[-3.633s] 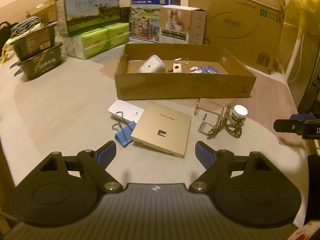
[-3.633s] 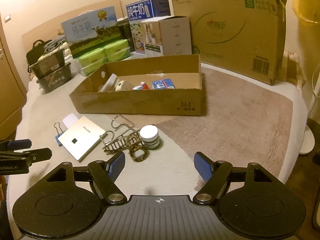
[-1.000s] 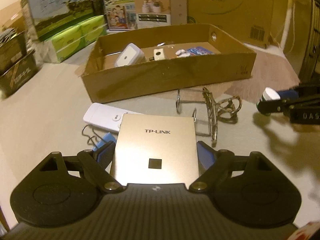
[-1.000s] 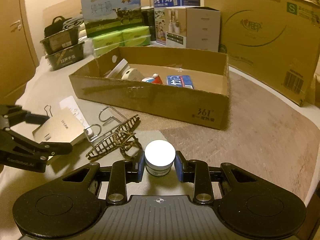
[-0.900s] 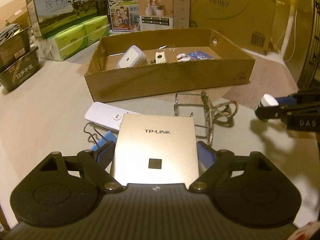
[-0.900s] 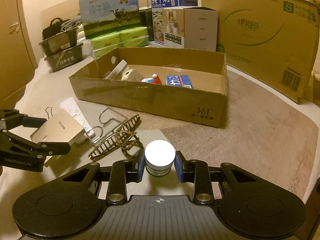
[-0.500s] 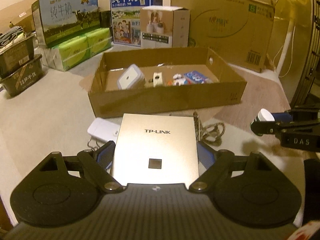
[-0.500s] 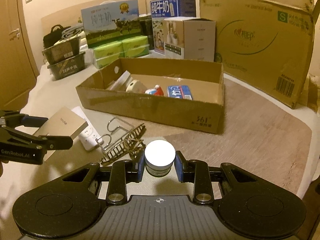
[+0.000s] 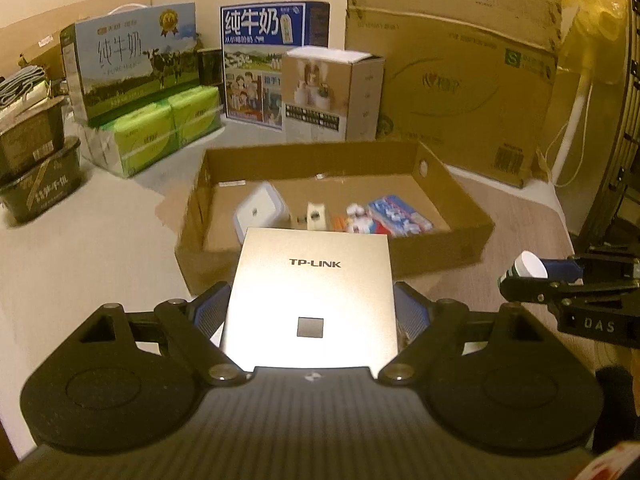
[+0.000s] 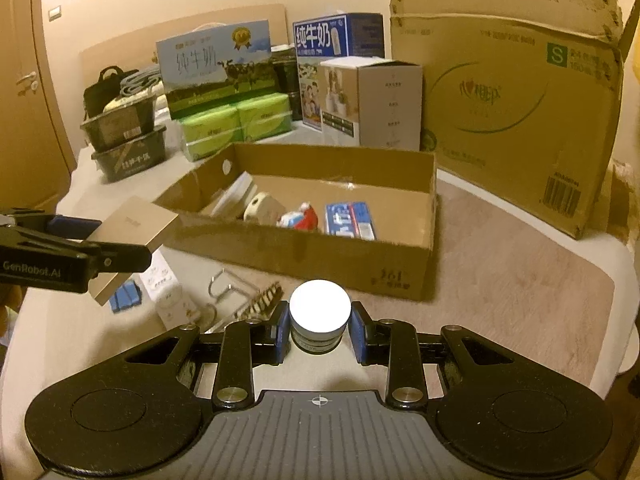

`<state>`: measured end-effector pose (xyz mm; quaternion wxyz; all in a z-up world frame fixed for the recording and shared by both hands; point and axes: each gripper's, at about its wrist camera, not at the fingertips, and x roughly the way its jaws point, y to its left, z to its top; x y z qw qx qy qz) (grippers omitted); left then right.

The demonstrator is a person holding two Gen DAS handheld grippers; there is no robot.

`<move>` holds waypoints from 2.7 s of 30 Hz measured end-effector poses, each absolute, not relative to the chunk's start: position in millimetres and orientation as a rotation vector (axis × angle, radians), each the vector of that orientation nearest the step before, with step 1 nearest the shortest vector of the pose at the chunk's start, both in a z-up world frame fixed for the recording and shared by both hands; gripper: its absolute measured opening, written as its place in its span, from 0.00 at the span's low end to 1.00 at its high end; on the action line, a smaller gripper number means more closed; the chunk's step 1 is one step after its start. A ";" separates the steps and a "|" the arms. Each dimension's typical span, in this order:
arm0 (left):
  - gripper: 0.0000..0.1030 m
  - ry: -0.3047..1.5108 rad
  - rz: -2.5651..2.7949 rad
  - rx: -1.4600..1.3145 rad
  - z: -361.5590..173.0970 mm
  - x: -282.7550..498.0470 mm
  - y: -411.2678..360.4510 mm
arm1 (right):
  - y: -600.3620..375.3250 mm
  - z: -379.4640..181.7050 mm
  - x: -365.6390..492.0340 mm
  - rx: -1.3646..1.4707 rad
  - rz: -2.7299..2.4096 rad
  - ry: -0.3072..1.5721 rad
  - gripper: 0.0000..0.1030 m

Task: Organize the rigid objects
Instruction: 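Carry the router with the left tool while the right tool carries the jar into the box, then open both tools to release the router and jar inside the box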

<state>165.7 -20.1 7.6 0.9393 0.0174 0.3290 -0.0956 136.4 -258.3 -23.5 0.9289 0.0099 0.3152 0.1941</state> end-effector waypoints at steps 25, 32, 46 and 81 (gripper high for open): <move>0.82 0.688 -0.173 0.033 10.0 303.9 1.4 | -256.4 -7.3 263.7 0.032 0.384 0.637 0.31; 0.82 0.705 -0.214 0.017 2.3 340.7 -18.5 | -254.2 -12.0 298.6 0.011 0.379 0.644 0.31; 0.83 0.755 -0.237 0.003 -21.6 386.1 -41.7 | -258.3 -30.6 353.7 0.035 0.360 0.682 0.31; 0.82 0.671 -0.170 -0.059 -2.8 358.9 -2.8 | -240.2 -26.5 367.7 0.098 0.389 0.645 0.31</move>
